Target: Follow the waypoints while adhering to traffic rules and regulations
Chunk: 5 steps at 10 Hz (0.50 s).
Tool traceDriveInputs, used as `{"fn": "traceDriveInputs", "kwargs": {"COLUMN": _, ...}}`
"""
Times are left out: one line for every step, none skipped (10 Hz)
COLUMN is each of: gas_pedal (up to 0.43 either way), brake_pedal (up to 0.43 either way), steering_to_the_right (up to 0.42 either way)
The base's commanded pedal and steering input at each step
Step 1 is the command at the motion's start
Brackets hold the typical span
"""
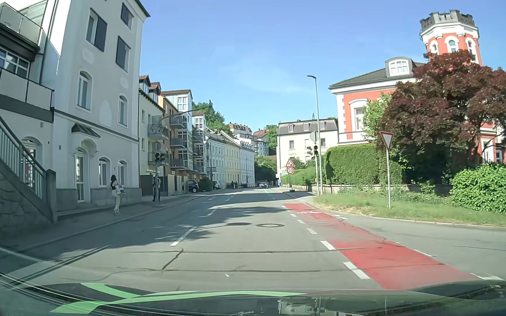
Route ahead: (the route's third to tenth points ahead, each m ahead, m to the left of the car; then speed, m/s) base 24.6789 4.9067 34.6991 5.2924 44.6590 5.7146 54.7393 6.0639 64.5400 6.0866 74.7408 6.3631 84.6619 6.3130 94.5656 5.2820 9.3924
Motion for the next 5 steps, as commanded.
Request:
{"fn": "traceDriveInputs", "kwargs": {"gas_pedal": 0.169, "brake_pedal": 0.0, "steering_to_the_right": -0.042}}
{"fn": "traceDriveInputs", "kwargs": {"gas_pedal": 0.177, "brake_pedal": 0.0, "steering_to_the_right": -0.04}}
{"fn": "traceDriveInputs", "kwargs": {"gas_pedal": 0.177, "brake_pedal": 0.0, "steering_to_the_right": -0.04}}
{"fn": "traceDriveInputs", "kwargs": {"gas_pedal": 0.169, "brake_pedal": 0.0, "steering_to_the_right": -0.037}}
{"fn": "traceDriveInputs", "kwargs": {"gas_pedal": 0.138, "brake_pedal": 0.0, "steering_to_the_right": -0.031}}
